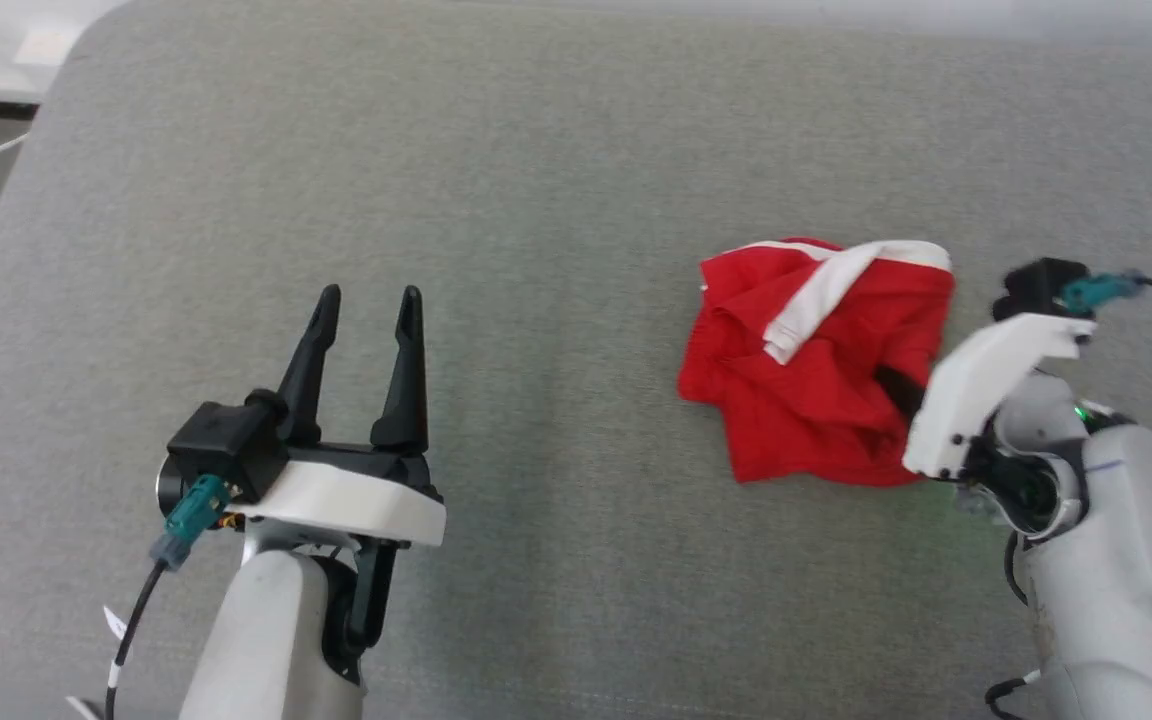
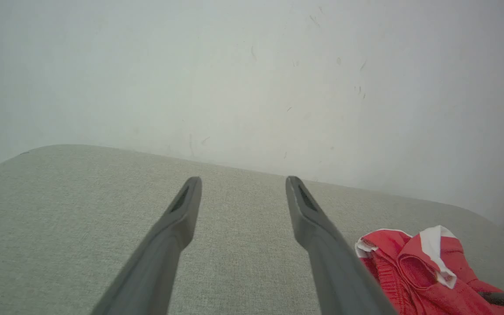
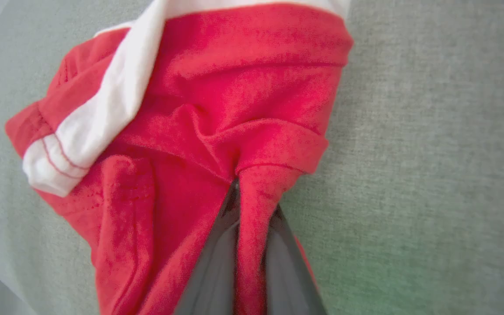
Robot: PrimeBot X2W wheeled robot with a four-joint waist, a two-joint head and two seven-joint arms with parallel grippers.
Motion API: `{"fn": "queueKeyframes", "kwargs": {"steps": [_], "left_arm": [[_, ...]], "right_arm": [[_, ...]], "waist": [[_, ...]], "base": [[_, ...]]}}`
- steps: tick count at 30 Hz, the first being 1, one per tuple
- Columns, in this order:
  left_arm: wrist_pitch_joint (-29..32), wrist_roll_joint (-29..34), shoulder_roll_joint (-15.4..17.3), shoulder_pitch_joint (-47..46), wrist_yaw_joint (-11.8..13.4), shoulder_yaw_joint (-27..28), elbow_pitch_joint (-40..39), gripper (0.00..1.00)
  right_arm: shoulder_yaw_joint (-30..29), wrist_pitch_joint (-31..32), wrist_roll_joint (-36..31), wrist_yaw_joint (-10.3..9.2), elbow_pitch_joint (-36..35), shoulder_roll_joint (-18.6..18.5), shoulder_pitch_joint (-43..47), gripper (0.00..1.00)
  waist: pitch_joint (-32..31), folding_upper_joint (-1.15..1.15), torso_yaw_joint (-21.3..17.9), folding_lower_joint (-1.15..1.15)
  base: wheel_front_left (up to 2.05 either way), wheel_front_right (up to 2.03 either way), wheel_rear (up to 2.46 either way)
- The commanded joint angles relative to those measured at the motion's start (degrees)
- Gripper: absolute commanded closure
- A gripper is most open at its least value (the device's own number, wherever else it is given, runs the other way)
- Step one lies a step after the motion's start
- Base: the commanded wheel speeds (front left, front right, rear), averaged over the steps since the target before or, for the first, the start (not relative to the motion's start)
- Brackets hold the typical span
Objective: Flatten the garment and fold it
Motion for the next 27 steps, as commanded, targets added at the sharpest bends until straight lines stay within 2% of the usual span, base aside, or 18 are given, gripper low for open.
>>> {"fn": "queueKeyframes", "kwargs": {"steps": [1,4,10,14,21,27], "left_arm": [[-0.27,0.75,-0.09,0.66,-0.59,0.03,-0.34,0.00],[-0.27,1.30,-0.09,0.67,-1.07,-0.52,-0.74,0.00],[-0.27,2.44,-0.09,-0.89,-1.88,-2.19,-1.76,0.00],[-0.27,3.89,0.03,-2.85,-2.43,-3.44,-2.17,0.00],[-0.27,5.54,1.94,-6.43,-2.99,-5.58,-3.06,0.00],[0.16,6.14,4.14,-9.71,-3.17,-7.28,-3.83,0.00]], "right_arm": [[2.34,0.28,-1.23,-0.04,-0.86,-0.94,-1.10,1.00],[8.47,0.40,-3.05,-0.04,-2.44,-3.52,-2.26,1.00],[22.44,-1.65,-8.41,-0.04,-4.48,-12.08,-6.66,1.00],[28.27,-4.59,-12.60,-0.04,-3.54,-17.33,-11.20,1.00],[27.74,-11.31,-18.78,-0.04,1.33,-21.85,-17.57,1.00],[22.35,-16.64,-24.01,-0.04,7.40,-25.32,-21.02,1.00]], "waist": [[-0.19,0.00,-3.17,0.00],[0.13,0.00,-6.67,0.00],[2.41,0.00,-14.45,0.00],[4.94,0.00,-19.18,0.00],[10.72,0.00,-24.66,0.00],[15.91,0.00,-24.98,0.00]], "base": [[0.00,0.00,0.00],[0.00,0.00,0.00],[0.00,0.00,0.00],[0.00,0.00,0.00],[0.00,0.00,0.00],[0.00,0.00,0.00]]}}
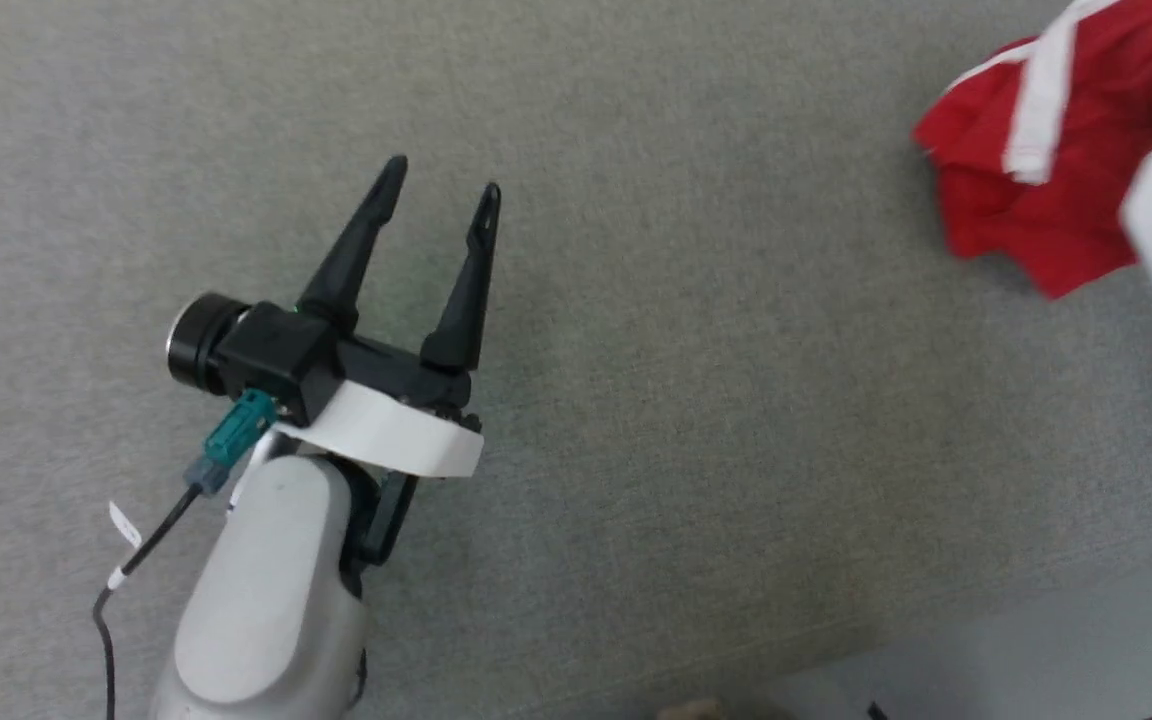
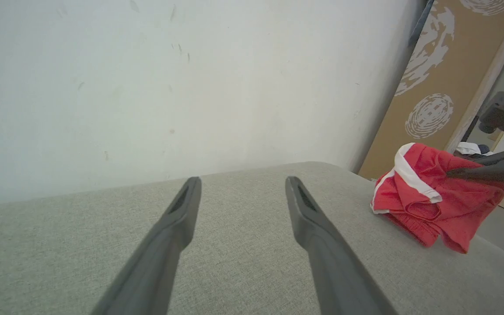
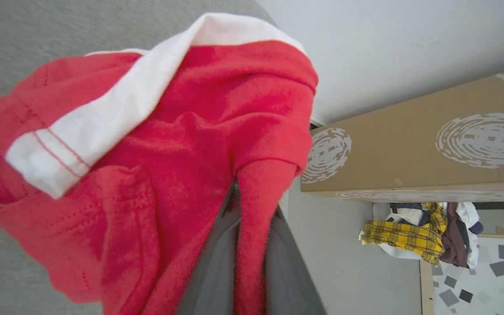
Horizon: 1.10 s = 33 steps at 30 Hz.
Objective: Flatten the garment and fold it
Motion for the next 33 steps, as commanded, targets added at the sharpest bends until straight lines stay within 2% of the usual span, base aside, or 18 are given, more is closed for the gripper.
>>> {"fn": "queueKeyframes", "kwargs": {"steps": [1,8,9,10,11,12,17,20,26,33], "left_arm": [[0.28,0.60,0.89,-1.40,-0.26,-0.34,-0.67,0.00],[1.60,0.58,2.79,-2.27,-0.25,-0.46,-2.21,0.00],[1.63,0.49,2.91,-2.26,-0.23,-0.43,-2.30,0.00],[1.61,0.36,2.96,-2.21,-0.19,-0.39,-2.30,0.00],[1.61,0.36,2.96,-2.21,-0.19,-0.39,-2.30,0.00],[1.56,0.21,2.94,-2.12,-0.14,-0.37,-2.24,0.00],[0.80,-0.84,1.86,-1.29,0.15,-0.50,-0.75,0.00],[0.25,-1.70,0.77,-0.61,0.23,-0.70,0.70,0.00],[-0.29,-3.46,-1.15,2.23,0.52,-0.52,3.56,0.00],[-0.34,-4.58,-2.44,7.54,0.88,1.70,3.19,0.00]], "right_arm": [[-2.45,-1.54,-1.53,-0.12,1.75,-1.03,-1.64,1.00],[-11.46,-7.15,-5.92,-0.12,8.61,-1.82,-3.91,1.00],[-12.74,-7.70,-6.61,-0.12,9.35,-1.43,-4.10,0.82],[-13.70,-8.06,-7.56,-0.12,9.93,-1.03,-4.16,0.27],[-13.70,-8.06,-7.56,-0.12,9.93,-1.03,-4.16,0.27],[-14.80,-8.33,-8.61,-0.12,10.45,-0.75,-4.16,0.00],[-18.32,-10.76,-12.44,-0.12,11.60,0.96,-2.34,0.00],[-20.20,-13.09,-12.26,-0.12,11.68,2.28,-0.48,0.00],[-21.69,-18.98,-7.80,-0.12,9.84,5.96,4.59,0.00],[-19.49,-25.62,0.59,-0.12,0.59,10.20,12.74,0.00]], "waist": [[6.69,0.00,-2.47,-0.01],[9.78,0.00,-0.60,-0.01],[9.86,0.00,-0.35,-0.01],[9.76,0.00,-0.12,-0.01],[9.76,0.00,-0.12,-0.01],[9.51,0.00,0.15,-0.01],[6.13,0.00,2.03,-0.01],[2.99,0.00,3.60,-0.01],[-4.41,0.00,7.52,-0.01],[-11.81,0.00,11.60,-0.01]], "base": [[0.00,0.00,0.00],[0.00,0.00,0.00],[0.00,0.00,0.00],[0.00,0.00,0.00],[0.00,0.00,0.00],[0.00,0.00,0.00],[0.00,0.00,0.00],[0.00,0.00,0.00],[0.00,0.00,0.00],[0.00,0.00,0.00]]}}
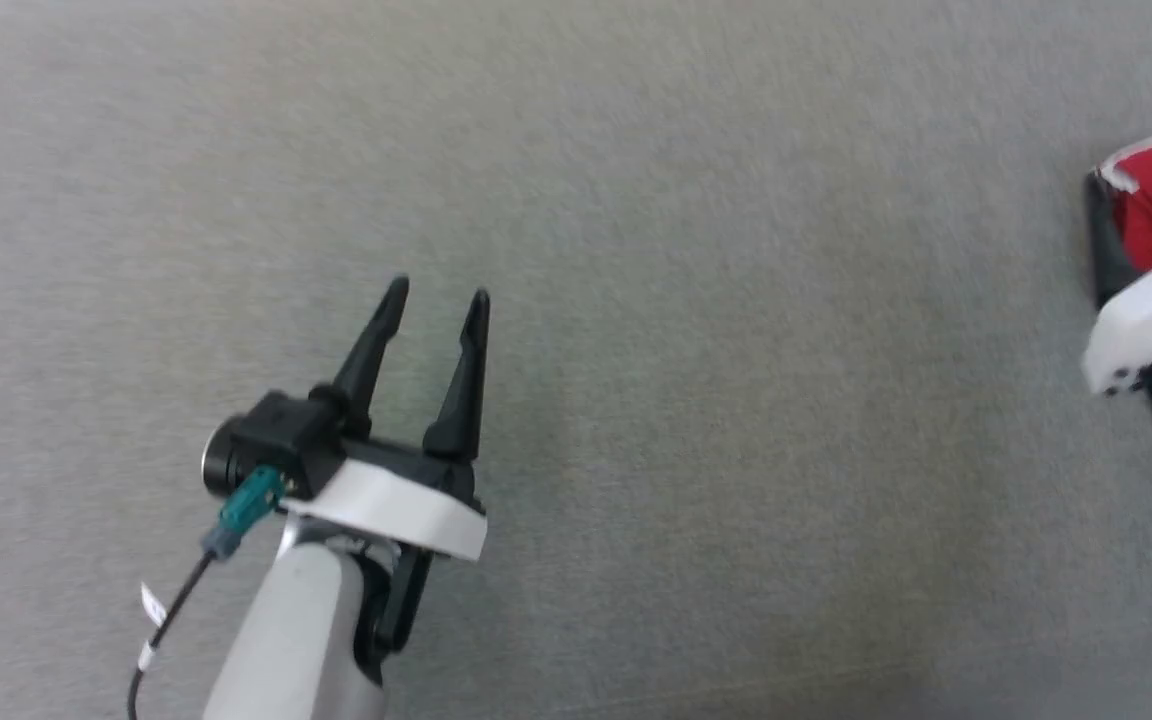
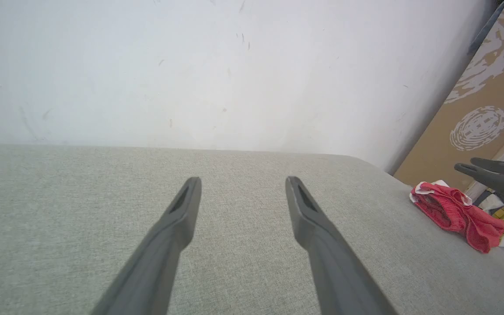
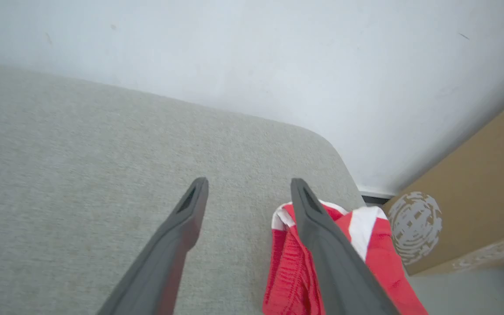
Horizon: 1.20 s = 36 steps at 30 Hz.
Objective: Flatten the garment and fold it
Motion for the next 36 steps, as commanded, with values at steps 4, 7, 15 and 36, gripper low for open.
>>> {"fn": "queueKeyframes", "kwargs": {"steps": [4,7,15,36], "left_arm": [[-0.26,-0.19,-0.63,3.14,0.47,1.10,-0.35,0.00],[-0.26,0.07,-0.88,4.68,0.62,1.84,-0.33,0.00],[-0.27,0.93,-1.21,6.99,0.71,3.77,0.64,0.00],[-0.27,3.85,-1.33,13.85,1.22,5.56,4.76,0.00]], "right_arm": [[-0.33,-2.38,4.59,-0.12,-8.41,2.45,7.41,0.00],[-1.17,-3.51,6.74,-0.12,-15.07,4.62,12.94,0.00],[-4.12,-5.99,7.31,-0.12,-29.58,11.29,26.28,0.00],[-3.79,-8.74,6.48,-0.12,-32.81,15.52,42.63,0.00]], "waist": [[-9.66,0.00,7.79,0.01],[-11.72,0.00,9.44,0.01],[-15.55,0.00,12.48,0.01],[-21.55,0.00,16.57,0.01]], "base": [[0.00,0.00,0.00],[0.00,0.00,0.00],[0.00,0.00,0.00],[0.00,0.00,0.00]]}}
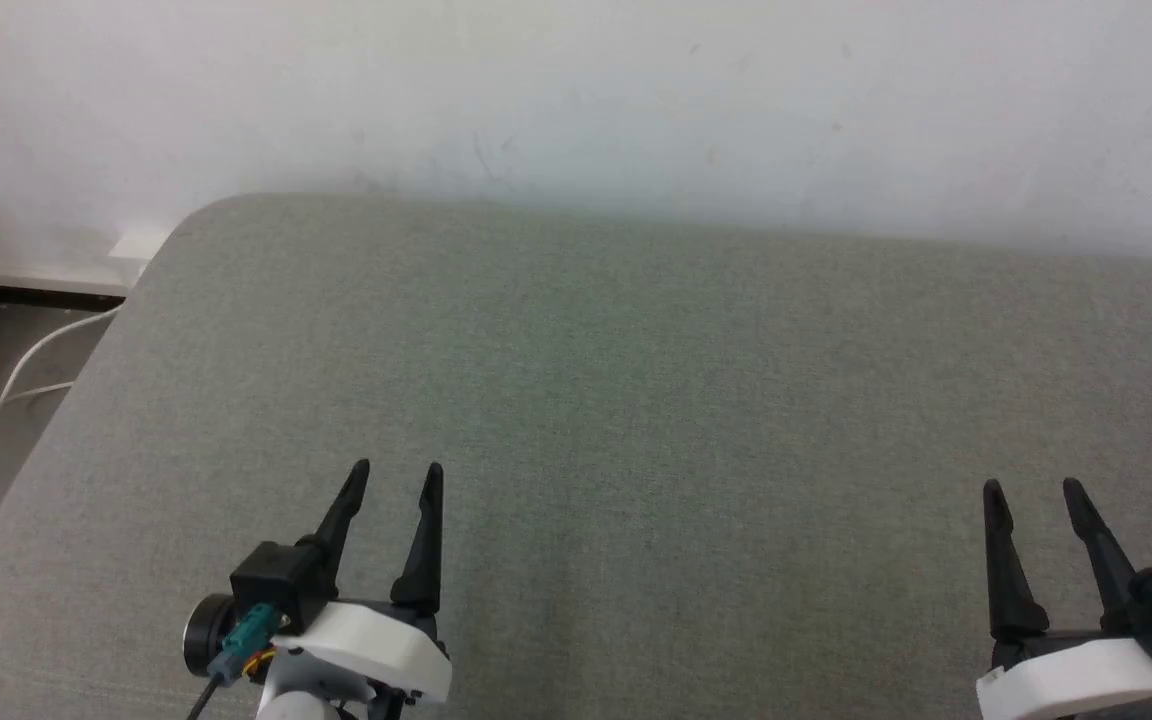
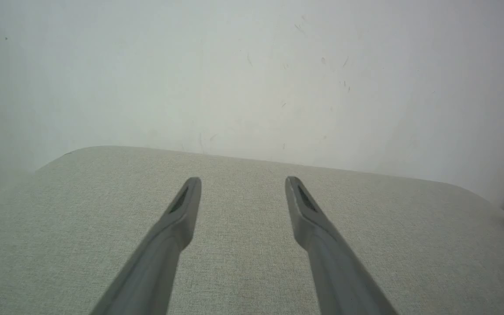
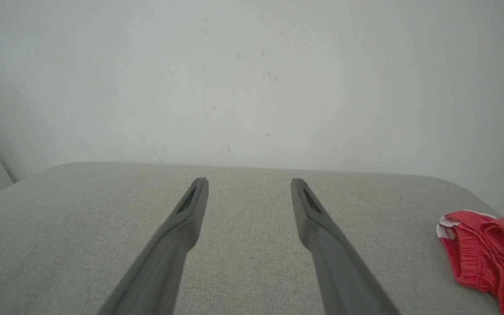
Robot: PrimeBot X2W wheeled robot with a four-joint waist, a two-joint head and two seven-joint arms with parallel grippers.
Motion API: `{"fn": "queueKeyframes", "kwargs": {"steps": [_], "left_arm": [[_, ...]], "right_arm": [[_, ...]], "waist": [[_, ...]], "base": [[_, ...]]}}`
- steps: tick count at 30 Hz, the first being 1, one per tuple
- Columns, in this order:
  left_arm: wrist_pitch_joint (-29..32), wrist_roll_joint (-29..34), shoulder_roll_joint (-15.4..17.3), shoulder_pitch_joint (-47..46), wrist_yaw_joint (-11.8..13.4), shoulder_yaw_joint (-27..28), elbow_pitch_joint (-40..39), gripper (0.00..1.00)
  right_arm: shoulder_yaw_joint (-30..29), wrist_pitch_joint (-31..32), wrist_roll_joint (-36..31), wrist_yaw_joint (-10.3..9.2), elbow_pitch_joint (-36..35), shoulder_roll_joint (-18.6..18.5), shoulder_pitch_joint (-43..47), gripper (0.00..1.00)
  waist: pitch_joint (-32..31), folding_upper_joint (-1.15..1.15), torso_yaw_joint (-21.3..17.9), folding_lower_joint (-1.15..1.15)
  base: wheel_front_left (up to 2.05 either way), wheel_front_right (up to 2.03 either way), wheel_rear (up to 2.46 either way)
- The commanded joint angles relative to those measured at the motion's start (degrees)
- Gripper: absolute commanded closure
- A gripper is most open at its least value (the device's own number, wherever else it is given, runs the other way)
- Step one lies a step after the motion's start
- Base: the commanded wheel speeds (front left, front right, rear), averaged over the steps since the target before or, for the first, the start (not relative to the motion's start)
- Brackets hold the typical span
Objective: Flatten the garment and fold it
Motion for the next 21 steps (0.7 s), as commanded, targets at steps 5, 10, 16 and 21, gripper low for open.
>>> {"fn": "queueKeyframes", "kwargs": {"steps": [5,10,16,21], "left_arm": [[-0.27,0.73,-0.12,1.14,0.21,0.30,0.32,0.00],[-0.27,0.57,-0.12,1.67,0.51,0.12,0.27,0.00],[0.10,0.50,0.00,1.09,0.45,-0.07,0.28,1.00],[0.09,0.48,0.00,1.09,0.44,-0.09,0.31,1.00]], "right_arm": [[0.41,-0.53,0.76,-0.11,1.32,0.19,1.13,0.00],[0.45,-0.82,1.11,-0.11,2.30,0.20,1.17,0.00],[0.34,-0.40,0.81,0.00,2.32,-0.01,0.45,1.00],[0.32,-0.43,0.81,0.00,2.33,-0.02,0.46,1.00]], "waist": [[-0.22,0.00,0.55,0.00],[0.02,0.00,0.34,0.00],[0.12,0.00,0.24,0.01],[0.14,0.00,0.23,0.01]], "base": [[0.00,0.00,0.00],[0.00,0.00,0.00],[0.00,0.00,0.00],[0.00,0.00,0.00]]}}
